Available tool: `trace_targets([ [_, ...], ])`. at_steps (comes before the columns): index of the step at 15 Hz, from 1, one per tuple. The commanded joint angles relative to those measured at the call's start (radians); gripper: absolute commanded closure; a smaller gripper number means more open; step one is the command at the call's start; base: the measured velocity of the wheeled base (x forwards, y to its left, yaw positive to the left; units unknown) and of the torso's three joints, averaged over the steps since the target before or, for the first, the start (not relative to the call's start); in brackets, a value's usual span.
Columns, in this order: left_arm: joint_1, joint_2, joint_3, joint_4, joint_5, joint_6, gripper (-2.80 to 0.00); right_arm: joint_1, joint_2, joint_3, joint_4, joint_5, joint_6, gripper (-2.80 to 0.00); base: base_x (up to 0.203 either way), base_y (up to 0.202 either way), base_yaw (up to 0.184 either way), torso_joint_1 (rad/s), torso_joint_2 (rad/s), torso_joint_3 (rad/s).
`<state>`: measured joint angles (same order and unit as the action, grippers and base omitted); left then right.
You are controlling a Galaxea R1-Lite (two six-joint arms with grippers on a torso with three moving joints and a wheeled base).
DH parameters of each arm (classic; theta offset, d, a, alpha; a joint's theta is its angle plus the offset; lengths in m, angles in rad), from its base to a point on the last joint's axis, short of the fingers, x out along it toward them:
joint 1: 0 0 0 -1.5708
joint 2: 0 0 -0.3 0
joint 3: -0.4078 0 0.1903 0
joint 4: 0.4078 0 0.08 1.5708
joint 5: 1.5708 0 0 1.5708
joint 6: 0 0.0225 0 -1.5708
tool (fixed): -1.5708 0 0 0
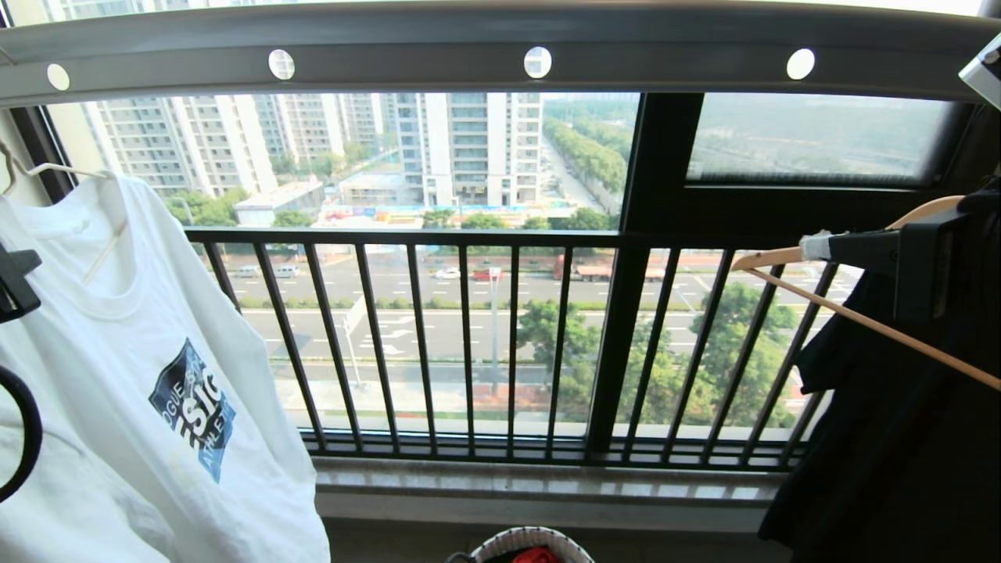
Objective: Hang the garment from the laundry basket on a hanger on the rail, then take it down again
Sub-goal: Hang the clothes rack on the clothesline
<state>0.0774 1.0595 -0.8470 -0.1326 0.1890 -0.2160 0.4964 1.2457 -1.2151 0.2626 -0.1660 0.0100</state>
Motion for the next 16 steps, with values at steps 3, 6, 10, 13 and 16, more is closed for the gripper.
trace_targets([
  [3,-0.001,0.043,-0.004,-0.002,-0.022,-0.001,0.0,0.002,0.006,0.002,0.003,0.0,-0.005,0.0,0.0,0.0,0.0,0.0,0.0,0.0],
  [6,-0.001,0.063,-0.004,-0.011,-0.033,-0.001,0.0,0.005,0.006,0.002,0.003,0.0,-0.005,0.0,0.0,0.0,0.0,0.0,0.0,0.0],
  [10,0.0,0.105,-0.004,-0.09,-0.034,0.0,0.0,0.01,0.008,0.002,0.003,-0.001,-0.005,0.0,0.0,0.0,0.0,0.0,0.0,0.0],
  [13,-0.001,0.132,-0.012,-0.093,-0.035,0.004,0.0,0.011,0.008,0.003,0.003,-0.001,-0.005,0.0,0.0,0.0,0.0,0.0,0.0,0.0],
  [16,0.001,0.158,-0.012,-0.095,-0.034,0.003,0.0,0.013,0.009,0.007,0.003,-0.001,-0.007,0.0,0.0,0.0,0.0,0.0,0.0,0.0],
])
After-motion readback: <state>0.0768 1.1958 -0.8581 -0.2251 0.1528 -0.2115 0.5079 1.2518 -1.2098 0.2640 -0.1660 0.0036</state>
